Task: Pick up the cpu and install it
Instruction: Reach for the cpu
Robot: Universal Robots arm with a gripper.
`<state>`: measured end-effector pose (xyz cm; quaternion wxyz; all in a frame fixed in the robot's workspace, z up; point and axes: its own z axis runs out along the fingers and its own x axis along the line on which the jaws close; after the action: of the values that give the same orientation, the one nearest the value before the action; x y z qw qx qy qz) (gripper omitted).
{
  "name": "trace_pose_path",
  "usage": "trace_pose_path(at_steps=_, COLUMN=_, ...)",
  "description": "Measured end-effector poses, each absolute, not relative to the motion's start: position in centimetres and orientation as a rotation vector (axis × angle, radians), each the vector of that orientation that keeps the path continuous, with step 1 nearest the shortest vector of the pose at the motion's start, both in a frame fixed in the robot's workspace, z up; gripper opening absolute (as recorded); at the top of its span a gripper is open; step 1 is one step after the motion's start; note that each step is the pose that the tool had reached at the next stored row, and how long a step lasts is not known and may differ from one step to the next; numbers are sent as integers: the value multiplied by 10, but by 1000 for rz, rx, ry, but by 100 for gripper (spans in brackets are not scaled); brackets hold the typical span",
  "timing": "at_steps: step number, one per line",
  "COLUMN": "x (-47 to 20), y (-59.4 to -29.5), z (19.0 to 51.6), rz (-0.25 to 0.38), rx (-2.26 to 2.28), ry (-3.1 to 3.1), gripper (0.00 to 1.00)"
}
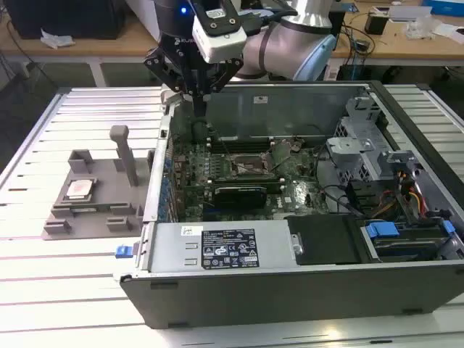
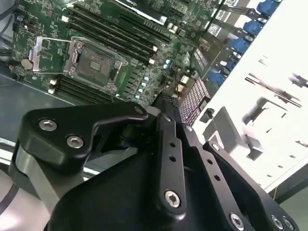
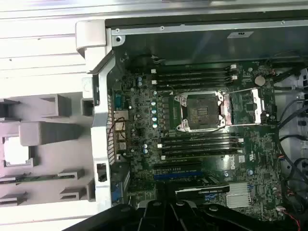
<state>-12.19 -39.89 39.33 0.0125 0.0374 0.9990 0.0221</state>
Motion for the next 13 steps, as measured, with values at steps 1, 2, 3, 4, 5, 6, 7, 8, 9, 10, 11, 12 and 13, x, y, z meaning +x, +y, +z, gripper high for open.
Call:
trace_pose_path(at_steps=1, x=-130, y=-399, z=393, rz=69, rx=117, ry=3114, gripper=11)
trace_pose_path(at_steps=2, x=-144, y=-399, z=393, rz=69, rx=117, ry=3114, gripper=11)
trace_pose_path(at_steps=3, x=-163, y=-399, z=393, rz=69, rx=117, ry=3114, gripper=11)
trace_pose_path(at_steps=4, x=-169, y=-399, z=393, rz=69, rx=117, ry=3114, gripper=11)
trace_pose_path(at_steps=5, x=-176, y=-399, z=393, rz=69, rx=117, ry=3114, gripper=11)
trace_pose_path(at_steps=6, x=-186, y=-399, z=392, rz=69, rx=117, ry=3114, gripper=11)
trace_pose_path(at_steps=7, x=-194, y=-399, z=392, rz=69, rx=116, ry=3114, gripper=11)
trace_pose_path(at_steps=8, x=-199, y=-399, z=392, rz=69, rx=117, ry=3114, gripper=11)
trace_pose_path(at_steps=9, x=-204, y=-399, z=392, rz=69, rx=117, ry=3114, gripper=11)
trace_pose_path(at_steps=10, x=-211, y=-399, z=391, rz=69, rx=116, ry=3114, gripper=11)
trace_pose_path(at_steps=11, x=-215, y=-399, z=391, rz=69, rx=117, ry=3114, gripper=11)
trace_pose_path(at_steps=12, x=-227, y=-399, z=391, rz=69, rx=116, ry=3114, gripper=11)
trace_pose_path(at_steps=13, x=-238, y=-399, z=390, rz=69, rx=117, ry=3114, gripper=11)
